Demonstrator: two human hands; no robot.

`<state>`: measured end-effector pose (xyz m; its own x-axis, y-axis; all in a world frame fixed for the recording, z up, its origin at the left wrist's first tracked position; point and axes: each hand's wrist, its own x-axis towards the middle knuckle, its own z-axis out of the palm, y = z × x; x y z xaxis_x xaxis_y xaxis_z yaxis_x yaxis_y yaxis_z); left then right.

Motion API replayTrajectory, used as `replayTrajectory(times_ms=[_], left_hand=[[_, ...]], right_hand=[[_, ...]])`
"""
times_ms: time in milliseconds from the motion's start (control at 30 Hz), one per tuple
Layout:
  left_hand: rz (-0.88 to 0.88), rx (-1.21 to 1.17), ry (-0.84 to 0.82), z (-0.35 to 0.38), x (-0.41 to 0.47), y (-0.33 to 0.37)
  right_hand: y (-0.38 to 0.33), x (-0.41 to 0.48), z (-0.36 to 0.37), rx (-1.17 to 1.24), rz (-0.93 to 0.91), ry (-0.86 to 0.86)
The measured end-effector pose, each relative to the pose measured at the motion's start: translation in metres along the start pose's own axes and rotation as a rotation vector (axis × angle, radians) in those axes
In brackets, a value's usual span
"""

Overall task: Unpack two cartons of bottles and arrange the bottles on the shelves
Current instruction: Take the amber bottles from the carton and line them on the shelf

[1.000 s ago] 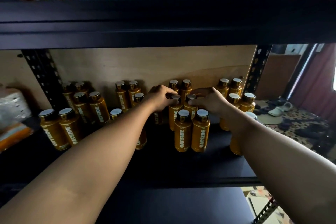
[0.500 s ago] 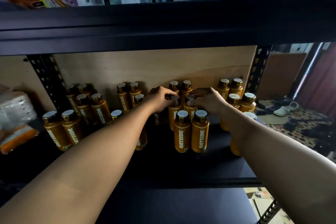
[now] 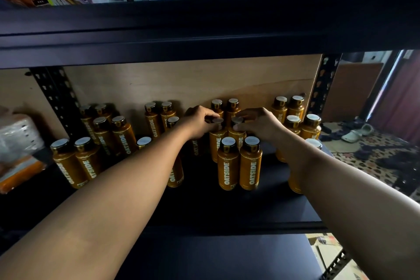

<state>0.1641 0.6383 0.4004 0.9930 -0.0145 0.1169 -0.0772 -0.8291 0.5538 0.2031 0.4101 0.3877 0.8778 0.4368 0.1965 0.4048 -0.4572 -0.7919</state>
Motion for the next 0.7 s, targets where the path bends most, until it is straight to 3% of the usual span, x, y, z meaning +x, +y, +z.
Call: replayTrajectory(times_ms=[500,633,700], left_hand=[[-0.011,-0.040,-0.024,-0.013,-0.018,0.015],[0.053,0.057,0.051,-0.023,-0.043,0.035],[0.126,0.060,-0.008,-0.023,-0.055,0.043]], right_hand=[[-0.008,-0.005,-0.010,0.006,0.029,0.026],[-0.024,-0.021,-0.026,-0.189,-0.043,0.128],[-0.030,-0.034,-0.032,-0.243,-0.065,0.080]])
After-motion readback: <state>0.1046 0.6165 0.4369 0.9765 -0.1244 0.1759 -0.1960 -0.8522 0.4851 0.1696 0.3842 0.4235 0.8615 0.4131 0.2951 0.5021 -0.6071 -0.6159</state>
